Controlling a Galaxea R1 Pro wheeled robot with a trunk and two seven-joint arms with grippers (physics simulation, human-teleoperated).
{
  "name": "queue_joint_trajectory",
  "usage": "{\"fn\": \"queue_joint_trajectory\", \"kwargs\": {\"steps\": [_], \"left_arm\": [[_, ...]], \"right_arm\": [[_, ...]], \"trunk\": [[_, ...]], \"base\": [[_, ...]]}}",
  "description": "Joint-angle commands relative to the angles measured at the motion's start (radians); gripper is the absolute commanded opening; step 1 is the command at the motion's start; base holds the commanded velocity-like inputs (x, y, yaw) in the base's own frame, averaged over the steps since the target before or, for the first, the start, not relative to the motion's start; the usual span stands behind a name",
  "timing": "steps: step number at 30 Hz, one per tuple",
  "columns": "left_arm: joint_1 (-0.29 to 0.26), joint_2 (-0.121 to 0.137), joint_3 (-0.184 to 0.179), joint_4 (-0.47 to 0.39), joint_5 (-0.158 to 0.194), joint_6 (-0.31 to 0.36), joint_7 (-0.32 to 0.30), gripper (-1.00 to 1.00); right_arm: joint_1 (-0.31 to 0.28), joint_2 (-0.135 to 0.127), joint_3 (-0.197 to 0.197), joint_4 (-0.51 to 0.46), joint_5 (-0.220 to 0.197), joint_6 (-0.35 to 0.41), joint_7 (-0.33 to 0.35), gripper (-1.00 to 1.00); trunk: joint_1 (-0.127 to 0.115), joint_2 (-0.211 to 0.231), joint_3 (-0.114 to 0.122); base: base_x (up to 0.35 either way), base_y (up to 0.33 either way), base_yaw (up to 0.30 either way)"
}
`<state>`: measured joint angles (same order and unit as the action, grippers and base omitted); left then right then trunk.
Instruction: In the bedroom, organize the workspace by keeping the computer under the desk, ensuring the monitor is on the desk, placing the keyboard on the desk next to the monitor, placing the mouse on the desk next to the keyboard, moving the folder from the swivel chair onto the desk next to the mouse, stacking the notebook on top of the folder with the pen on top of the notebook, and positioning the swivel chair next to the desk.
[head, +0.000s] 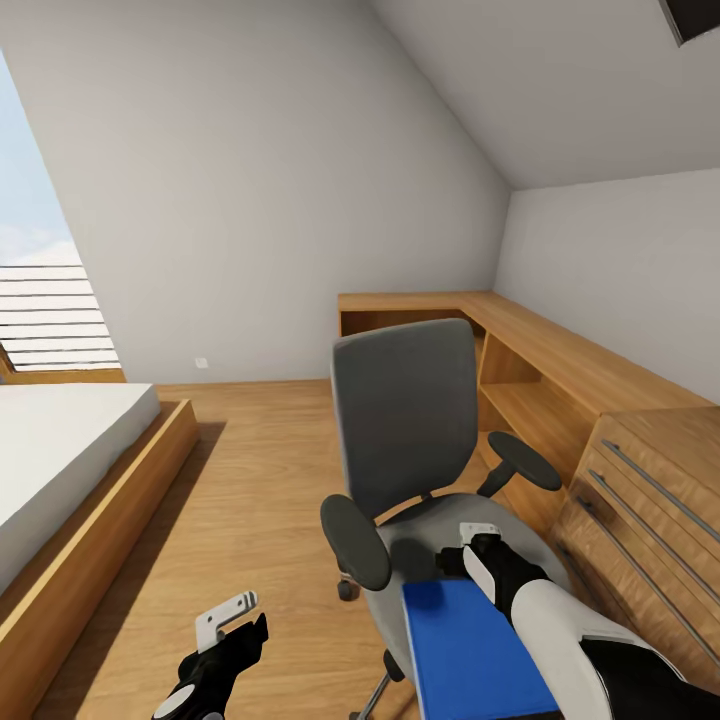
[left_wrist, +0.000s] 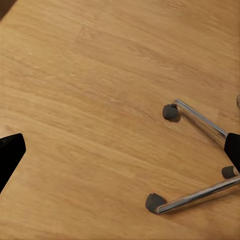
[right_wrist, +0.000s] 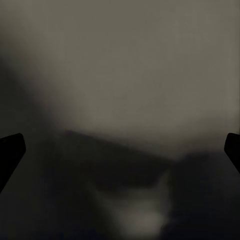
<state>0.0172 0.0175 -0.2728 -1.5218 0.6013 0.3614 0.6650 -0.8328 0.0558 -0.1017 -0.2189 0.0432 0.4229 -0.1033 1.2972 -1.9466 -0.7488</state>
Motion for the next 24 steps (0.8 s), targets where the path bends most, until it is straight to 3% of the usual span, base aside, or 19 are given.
{"fn": "queue_joint_trajectory", "kwargs": {"steps": [1,17,20,24], "left_arm": [[0.000,0.001,-0.002,-0.002,0.006,0.002,0.007,1.00],[0.000,0.004,-0.002,0.001,0.008,0.001,0.004,1.00],[0.000,0.004,-0.002,0.001,0.008,0.001,0.004,1.00],[0.000,0.004,-0.002,0.002,0.009,0.002,0.004,1.00]], "right_arm": [[0.000,0.001,-0.008,-0.002,0.004,0.005,-0.002,1.00],[0.000,0.001,-0.004,-0.008,0.007,-0.003,-0.003,1.00],[0.000,0.001,-0.003,-0.042,0.007,-0.004,-0.003,1.00],[0.005,0.002,-0.004,-0.159,0.007,0.003,-0.004,1.00]], "trunk": [[0.000,0.000,-0.001],[0.000,0.000,-0.001],[0.000,0.000,-0.001],[0.000,0.000,-0.001]], "base": [[0.000,0.000,0.000],[0.000,0.000,0.000],[0.000,0.000,0.000],[0.000,0.000,0.000]]}}
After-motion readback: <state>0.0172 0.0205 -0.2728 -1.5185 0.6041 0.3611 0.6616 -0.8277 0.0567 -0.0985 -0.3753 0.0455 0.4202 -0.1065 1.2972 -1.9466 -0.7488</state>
